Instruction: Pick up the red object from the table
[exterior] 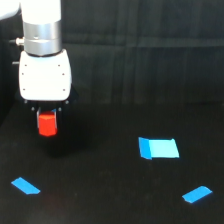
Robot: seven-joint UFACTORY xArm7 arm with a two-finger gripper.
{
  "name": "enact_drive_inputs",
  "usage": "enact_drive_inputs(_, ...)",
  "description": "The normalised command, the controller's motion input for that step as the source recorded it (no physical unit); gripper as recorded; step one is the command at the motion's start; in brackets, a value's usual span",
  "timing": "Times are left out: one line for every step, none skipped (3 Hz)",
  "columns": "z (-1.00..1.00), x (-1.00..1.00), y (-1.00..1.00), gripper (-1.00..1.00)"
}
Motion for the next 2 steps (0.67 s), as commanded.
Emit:
enact_drive_inputs(0.74, -0.05, 0.45, -0.92)
enact_drive_inputs(0.47, -0.09, 0.32, -0.99)
